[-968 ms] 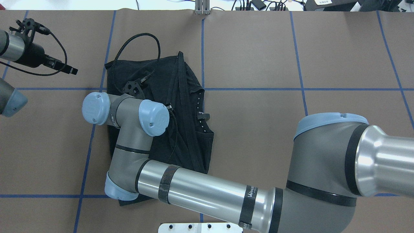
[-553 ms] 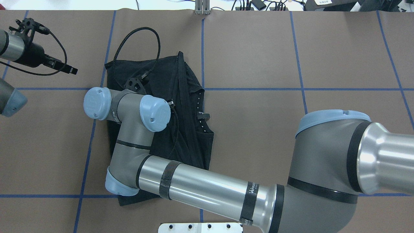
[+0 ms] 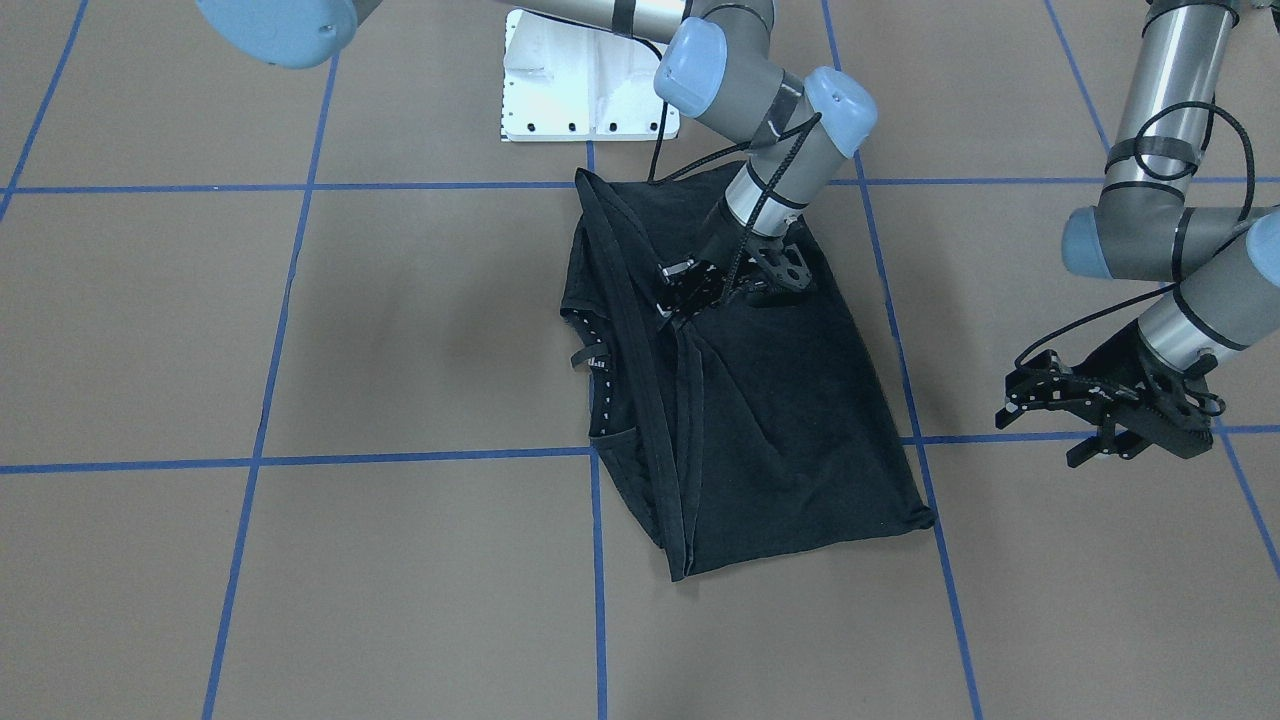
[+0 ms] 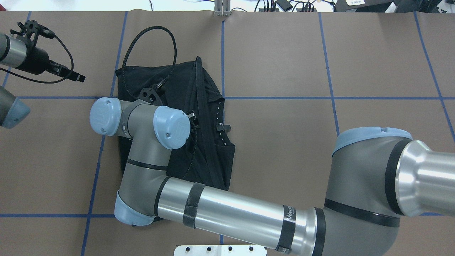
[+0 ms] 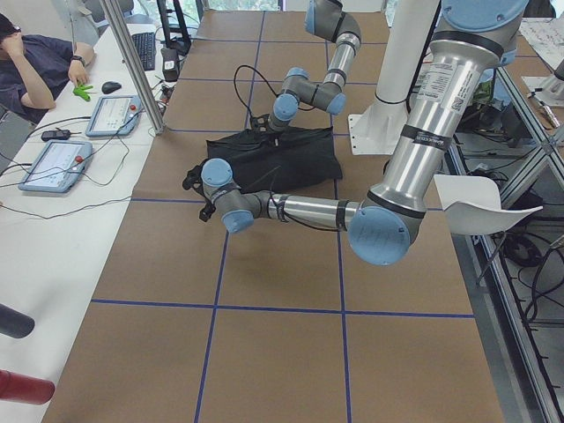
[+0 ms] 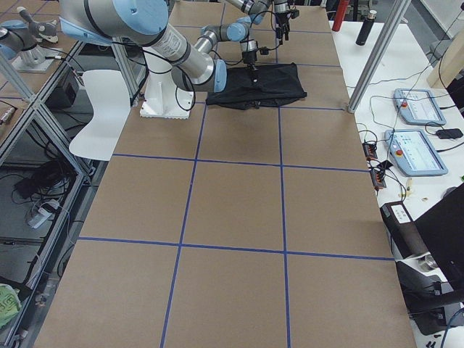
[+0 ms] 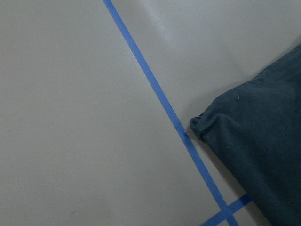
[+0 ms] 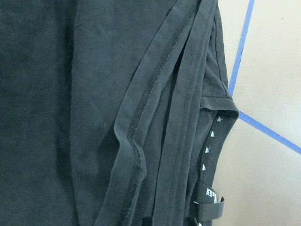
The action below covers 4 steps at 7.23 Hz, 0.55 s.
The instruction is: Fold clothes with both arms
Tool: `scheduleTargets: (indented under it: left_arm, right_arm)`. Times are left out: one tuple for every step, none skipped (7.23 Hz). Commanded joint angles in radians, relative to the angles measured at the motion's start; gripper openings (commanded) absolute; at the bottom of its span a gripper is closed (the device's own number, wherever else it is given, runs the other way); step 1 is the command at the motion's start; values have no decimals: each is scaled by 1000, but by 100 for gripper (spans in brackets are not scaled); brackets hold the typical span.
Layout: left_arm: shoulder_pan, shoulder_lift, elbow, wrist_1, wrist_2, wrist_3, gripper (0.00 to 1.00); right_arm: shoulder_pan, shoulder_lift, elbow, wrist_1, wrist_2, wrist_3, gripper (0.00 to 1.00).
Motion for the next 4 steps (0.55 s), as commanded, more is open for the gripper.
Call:
scheduleTargets:
  left_arm:
    - [0,0,1,1,0,0,100]
    - [0,0,1,-1,0,0,100]
    - [0,0,1,1,0,0,100]
    - [0,0,-1,1,0,0,100]
  right_arm:
    - [-3,-12,40,-2,3,18,34]
    - [-2,-6,37,16,3,70,37]
    - [-2,-4,26,56,3,110,39]
    - [-2,8,-4,90,3,139,40]
